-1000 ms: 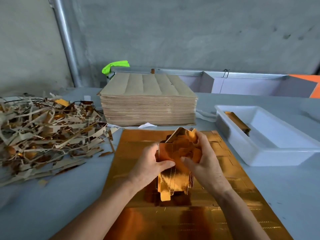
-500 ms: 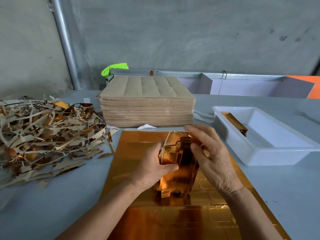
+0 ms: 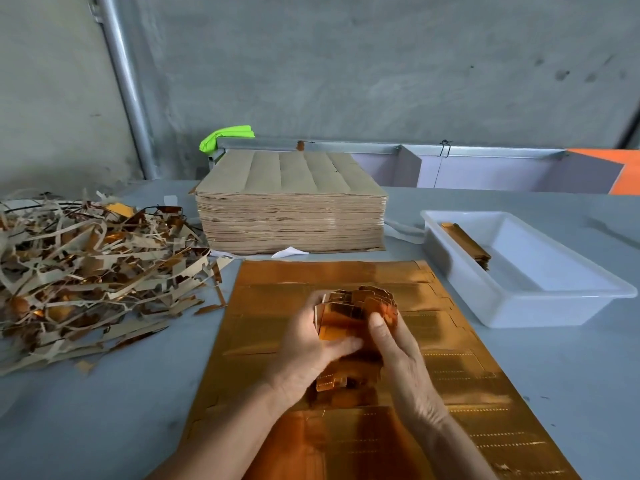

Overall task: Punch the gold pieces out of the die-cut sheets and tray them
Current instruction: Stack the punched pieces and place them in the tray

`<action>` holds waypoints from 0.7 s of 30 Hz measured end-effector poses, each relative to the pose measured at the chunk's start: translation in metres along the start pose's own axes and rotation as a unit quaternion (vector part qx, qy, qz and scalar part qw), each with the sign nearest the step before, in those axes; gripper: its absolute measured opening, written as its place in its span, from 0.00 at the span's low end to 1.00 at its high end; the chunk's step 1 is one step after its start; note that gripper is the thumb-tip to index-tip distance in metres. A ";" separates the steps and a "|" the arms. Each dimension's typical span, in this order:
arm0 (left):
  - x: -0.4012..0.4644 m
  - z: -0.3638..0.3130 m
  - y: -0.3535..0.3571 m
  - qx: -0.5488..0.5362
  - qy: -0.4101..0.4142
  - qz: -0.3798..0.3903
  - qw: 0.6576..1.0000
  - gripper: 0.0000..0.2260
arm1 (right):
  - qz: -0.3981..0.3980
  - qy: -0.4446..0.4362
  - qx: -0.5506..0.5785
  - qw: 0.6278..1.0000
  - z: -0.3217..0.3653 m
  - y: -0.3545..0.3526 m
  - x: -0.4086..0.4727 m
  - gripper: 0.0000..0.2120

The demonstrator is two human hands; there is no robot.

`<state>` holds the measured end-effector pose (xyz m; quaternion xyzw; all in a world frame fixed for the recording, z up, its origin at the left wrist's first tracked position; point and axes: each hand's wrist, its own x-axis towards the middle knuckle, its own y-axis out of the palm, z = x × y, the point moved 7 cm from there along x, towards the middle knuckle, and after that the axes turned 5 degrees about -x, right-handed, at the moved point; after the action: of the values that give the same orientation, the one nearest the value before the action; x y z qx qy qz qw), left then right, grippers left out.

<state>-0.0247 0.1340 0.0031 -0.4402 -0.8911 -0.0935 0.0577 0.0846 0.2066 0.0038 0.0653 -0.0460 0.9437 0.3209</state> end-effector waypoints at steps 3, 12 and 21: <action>-0.003 0.005 -0.002 -0.018 -0.013 -0.042 0.999 0.21 | -0.028 -0.017 -0.010 0.999 -0.001 0.002 0.000 0.25; -0.007 0.046 -0.007 0.081 -0.126 -0.009 0.989 0.11 | -0.035 0.018 -0.016 0.999 -0.018 0.008 -0.002 0.15; 0.017 -0.008 -0.008 0.403 0.015 0.076 0.912 0.05 | -0.089 -0.055 -0.050 0.993 0.007 -0.037 0.012 0.21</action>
<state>-0.0411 0.1403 0.0132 -0.4444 -0.8161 0.2720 0.2501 0.0984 0.2427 0.0139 0.1044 -0.1047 0.9031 0.4031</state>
